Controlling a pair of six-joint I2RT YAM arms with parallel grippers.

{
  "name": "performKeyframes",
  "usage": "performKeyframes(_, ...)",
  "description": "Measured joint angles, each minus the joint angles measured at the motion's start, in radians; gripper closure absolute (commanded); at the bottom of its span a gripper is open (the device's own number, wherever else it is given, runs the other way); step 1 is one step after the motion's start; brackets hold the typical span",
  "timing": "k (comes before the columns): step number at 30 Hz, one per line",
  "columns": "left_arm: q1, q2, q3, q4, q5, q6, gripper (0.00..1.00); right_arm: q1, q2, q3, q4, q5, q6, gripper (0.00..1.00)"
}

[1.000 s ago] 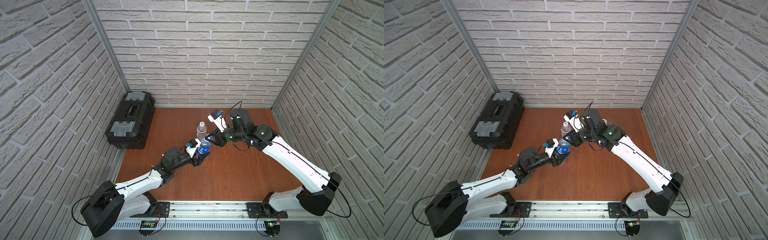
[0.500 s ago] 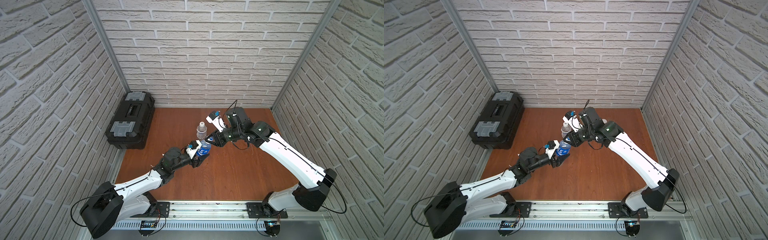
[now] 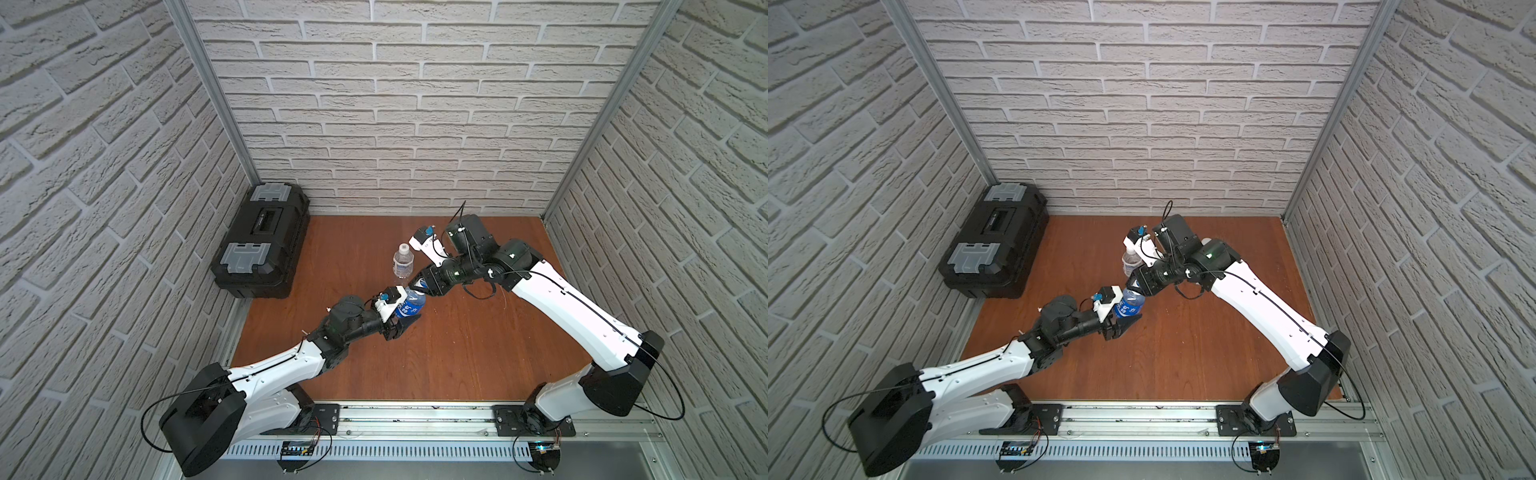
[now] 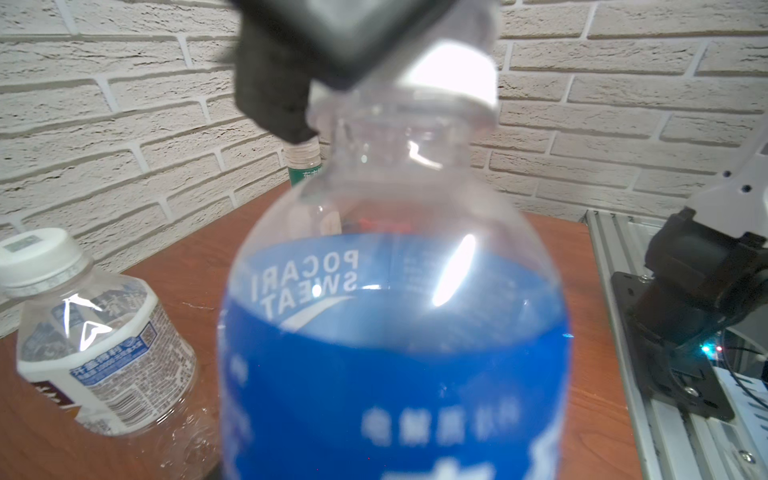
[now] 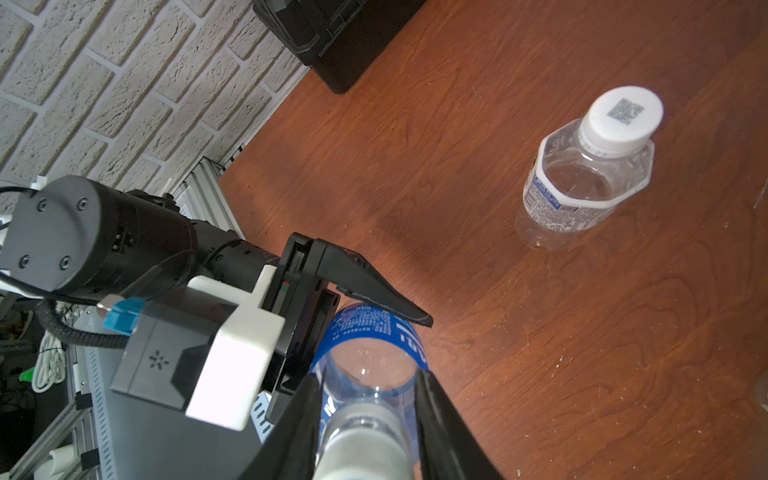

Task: Screw on the bottle caps
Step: Screw the bottle cap onto the plastic bottle.

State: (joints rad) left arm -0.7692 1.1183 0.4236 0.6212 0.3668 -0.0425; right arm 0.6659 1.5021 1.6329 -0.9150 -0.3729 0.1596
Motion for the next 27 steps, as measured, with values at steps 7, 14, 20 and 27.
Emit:
performKeyframes(7,0.0,0.036,0.0,0.046,0.013,-0.011,0.41,0.0,0.002,0.041,-0.011,0.024,-0.022,0.3)
performKeyframes(14,0.0,0.064,0.0,0.09,0.017,-0.033,0.41,-0.003,-0.026,0.092,-0.014,0.055,-0.082,0.32)
performKeyframes(20,0.077,0.072,0.004,0.087,0.138,-0.042,0.41,-0.105,-0.143,0.026,-0.024,-0.054,-0.23,0.26)
performKeyframes(27,0.165,0.109,0.021,0.067,0.299,-0.064,0.41,-0.171,-0.225,-0.057,-0.026,-0.169,-0.425,0.31)
